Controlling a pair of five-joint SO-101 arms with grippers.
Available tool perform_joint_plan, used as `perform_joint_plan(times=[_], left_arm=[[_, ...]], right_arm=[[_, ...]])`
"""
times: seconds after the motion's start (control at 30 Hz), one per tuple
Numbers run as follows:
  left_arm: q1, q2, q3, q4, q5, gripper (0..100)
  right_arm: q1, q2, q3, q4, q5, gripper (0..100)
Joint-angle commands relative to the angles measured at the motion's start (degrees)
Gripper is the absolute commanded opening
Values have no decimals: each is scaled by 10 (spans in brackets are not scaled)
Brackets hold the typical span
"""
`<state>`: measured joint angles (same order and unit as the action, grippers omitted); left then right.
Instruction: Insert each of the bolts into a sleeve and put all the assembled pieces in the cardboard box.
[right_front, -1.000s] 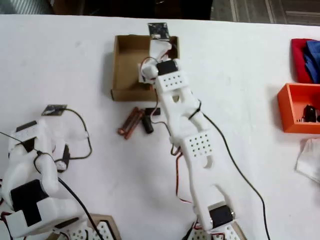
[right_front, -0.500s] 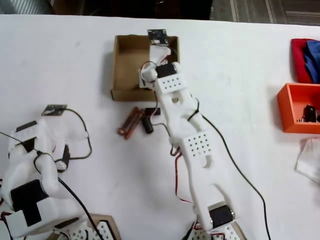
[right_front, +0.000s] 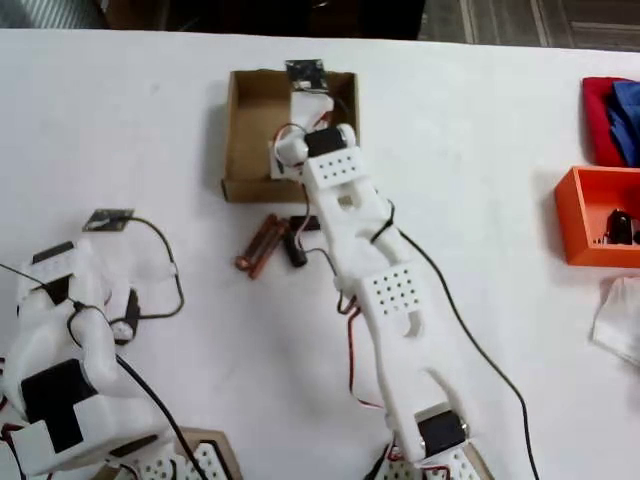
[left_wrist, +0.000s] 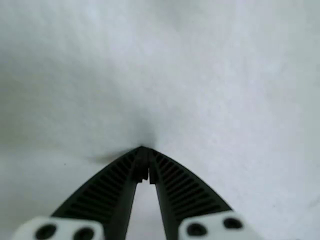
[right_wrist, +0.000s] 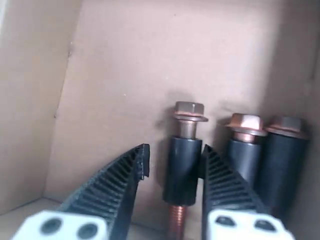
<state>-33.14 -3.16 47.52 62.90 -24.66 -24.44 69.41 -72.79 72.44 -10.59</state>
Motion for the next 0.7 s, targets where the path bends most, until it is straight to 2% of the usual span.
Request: perform_joint_plan(times=[0.0,0.27,0.5,0.67], left_arm=[[20,4,2,-19,-2,31],[20,4,1,-19,-2,31],[20,4,1,-19,-2,31],[20,4,1,-20,-3,31]], right_arm=[[9,-41,-60,39,-1,139],[12,-73,-229,191,0,140],[12,-130,-225,290,1,139],[-1,-225,-174,292,55,139]])
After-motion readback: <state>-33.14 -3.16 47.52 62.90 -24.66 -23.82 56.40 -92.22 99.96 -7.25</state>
